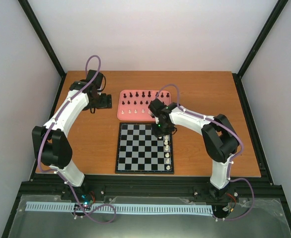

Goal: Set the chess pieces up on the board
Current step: Place the chess piece on the chessboard.

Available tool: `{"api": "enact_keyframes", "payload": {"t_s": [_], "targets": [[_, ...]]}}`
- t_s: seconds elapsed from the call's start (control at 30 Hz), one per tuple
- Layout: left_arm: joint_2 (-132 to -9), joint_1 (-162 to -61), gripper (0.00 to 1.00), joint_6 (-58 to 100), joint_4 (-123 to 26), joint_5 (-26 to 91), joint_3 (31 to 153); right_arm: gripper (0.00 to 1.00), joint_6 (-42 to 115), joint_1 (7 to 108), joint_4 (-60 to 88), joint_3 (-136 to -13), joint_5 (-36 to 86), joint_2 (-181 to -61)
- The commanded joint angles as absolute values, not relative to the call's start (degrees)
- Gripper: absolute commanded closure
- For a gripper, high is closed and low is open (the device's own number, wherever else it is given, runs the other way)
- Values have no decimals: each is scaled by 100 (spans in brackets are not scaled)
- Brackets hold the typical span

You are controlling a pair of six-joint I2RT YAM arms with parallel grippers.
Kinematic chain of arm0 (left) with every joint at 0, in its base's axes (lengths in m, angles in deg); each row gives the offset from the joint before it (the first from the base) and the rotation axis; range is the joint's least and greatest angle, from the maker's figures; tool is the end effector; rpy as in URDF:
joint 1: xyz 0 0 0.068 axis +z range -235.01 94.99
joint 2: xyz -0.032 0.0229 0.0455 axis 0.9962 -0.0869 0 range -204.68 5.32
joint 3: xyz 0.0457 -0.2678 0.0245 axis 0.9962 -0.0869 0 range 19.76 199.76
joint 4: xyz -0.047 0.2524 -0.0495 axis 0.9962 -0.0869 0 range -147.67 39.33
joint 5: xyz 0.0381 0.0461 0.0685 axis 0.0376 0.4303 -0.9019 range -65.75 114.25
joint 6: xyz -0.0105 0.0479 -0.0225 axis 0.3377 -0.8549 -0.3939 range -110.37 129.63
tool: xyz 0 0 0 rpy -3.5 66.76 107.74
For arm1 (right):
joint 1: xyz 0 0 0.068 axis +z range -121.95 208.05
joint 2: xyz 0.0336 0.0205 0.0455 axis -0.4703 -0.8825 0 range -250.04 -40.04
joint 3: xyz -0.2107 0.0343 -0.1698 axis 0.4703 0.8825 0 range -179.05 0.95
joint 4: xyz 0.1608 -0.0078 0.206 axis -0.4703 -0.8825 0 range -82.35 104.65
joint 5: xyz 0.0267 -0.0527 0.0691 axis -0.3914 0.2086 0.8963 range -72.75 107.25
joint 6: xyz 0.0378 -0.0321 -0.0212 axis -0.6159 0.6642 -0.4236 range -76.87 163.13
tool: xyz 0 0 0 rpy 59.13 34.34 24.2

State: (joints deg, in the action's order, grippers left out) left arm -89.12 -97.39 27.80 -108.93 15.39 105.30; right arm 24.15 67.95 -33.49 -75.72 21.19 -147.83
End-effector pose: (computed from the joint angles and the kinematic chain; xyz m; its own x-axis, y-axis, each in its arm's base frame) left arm 0.3276 -0.0664 0.2974 -0.9031 -0.1174 -0.4131 -0.1350 0.9907 0.0136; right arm 0.2761 0.2338 0.1820 -0.9241 -0.3496 -0.1542 -0.3692 0.9210 0.1244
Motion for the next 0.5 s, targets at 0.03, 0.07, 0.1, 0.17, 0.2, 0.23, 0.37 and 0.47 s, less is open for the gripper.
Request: {"api": "enact_keyframes", "payload": {"t_s": [0.03,0.07,0.1,0.17,0.2,0.23,0.37,0.47], "targets": [[-8803,-9767,0,2716,-10862,1487,10579,94,2342,6848,-3215,-7518,1909,-14897],[-8807,-9765,0,2721,-10861,1487,10581,92,2348,6848,-3199,-7510,1895,-14902],[-8806,-9764,0,2723,-10860,1485,10585,92,2350,6848,-3188,-7518,1878,-14909],[-8810,-9761,0,2720,-10861,1485,10581,90,2351,6851,-3174,-7525,1854,-14919],[-8819,-9761,0,2719,-10860,1487,10581,88,2348,6846,-3175,-7531,1856,-14932],[-8824,-9766,0,2720,-10859,1493,10577,87,2359,6848,-3180,-7542,1871,-14944],[-8835,-9765,0,2720,-10860,1505,10572,84,2387,6848,-3193,-7546,1911,-14985],[-8836,-9767,0,2720,-10851,1498,10570,84,2400,6848,-3201,-7544,1947,-15008]]}}
